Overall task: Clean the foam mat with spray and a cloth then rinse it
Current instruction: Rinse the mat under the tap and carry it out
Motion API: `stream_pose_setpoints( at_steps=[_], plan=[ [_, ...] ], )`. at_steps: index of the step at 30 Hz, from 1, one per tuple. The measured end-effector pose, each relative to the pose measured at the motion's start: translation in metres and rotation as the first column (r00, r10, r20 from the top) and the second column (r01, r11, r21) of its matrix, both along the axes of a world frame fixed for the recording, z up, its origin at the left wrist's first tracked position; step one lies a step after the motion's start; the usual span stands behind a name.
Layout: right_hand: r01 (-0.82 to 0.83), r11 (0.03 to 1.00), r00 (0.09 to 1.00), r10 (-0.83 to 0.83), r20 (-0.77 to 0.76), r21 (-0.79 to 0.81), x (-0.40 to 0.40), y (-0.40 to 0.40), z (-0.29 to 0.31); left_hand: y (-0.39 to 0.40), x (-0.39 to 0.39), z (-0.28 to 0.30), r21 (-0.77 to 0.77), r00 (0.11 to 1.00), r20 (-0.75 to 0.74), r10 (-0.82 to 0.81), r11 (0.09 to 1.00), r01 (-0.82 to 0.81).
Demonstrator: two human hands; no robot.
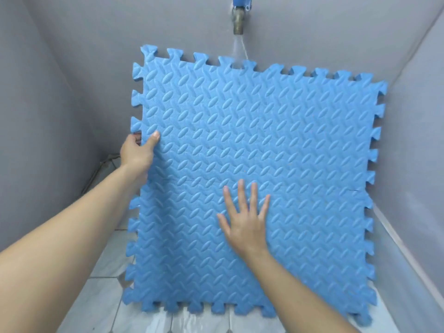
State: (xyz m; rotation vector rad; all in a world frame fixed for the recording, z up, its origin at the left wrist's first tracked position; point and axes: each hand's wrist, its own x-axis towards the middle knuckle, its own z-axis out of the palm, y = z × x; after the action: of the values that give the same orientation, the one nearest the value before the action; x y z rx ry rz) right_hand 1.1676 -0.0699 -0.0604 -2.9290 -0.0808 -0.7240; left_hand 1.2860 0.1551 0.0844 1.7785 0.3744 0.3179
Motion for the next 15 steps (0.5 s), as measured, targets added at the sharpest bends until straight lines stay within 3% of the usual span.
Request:
stream_pose_setpoints(
  at_steps=[3, 5, 6, 9, 11, 13, 14, 15],
  plan=[
    [-0.403, 0.874, 0.914, 0.399, -0.074, -0.272, -0.046, 0.043, -0.044, 0.042, -0.005, -0.006, 0.058, 0.995, 0.005, 0.101, 0.993, -0.101],
    [-0.519, 0.771, 0.851, 0.508, -0.134, -0.369, -0.057, 0.025, -0.054, 0.07, -0.011, -0.012, 0.072, 0.99, 0.005, 0.138, 0.988, -0.138],
    [-0.51, 0.766, 0.855, 0.502, -0.131, -0.392, -0.056, 0.009, -0.053, 0.079, -0.013, -0.013, 0.065, 0.988, 0.003, 0.152, 0.986, -0.152],
    [-0.265, 0.902, 0.963, 0.268, -0.04, -0.342, -0.053, -0.052, -0.044, 0.089, -0.019, -0.006, 0.085, 0.984, -0.011, 0.175, 0.981, -0.174],
    [0.012, 0.988, 0.999, -0.019, -0.044, -0.155, -0.059, -0.096, -0.04, 0.087, -0.019, -0.004, 0.133, 0.983, -0.011, 0.184, 0.974, -0.181],
    [0.264, 0.962, 0.962, -0.257, -0.093, 0.071, -0.073, -0.117, -0.04, 0.083, -0.019, -0.002, 0.162, 0.981, -0.003, 0.195, 0.968, -0.192],
    [0.297, 0.949, 0.953, -0.286, -0.1, 0.111, -0.081, -0.117, -0.043, 0.08, -0.021, -0.002, 0.175, 0.981, 0.001, 0.195, 0.966, -0.193],
    [0.229, 0.97, 0.971, -0.221, -0.088, 0.085, -0.087, -0.112, -0.047, 0.078, -0.022, -0.001, 0.177, 0.981, -0.004, 0.194, 0.966, -0.19]
  ],
)
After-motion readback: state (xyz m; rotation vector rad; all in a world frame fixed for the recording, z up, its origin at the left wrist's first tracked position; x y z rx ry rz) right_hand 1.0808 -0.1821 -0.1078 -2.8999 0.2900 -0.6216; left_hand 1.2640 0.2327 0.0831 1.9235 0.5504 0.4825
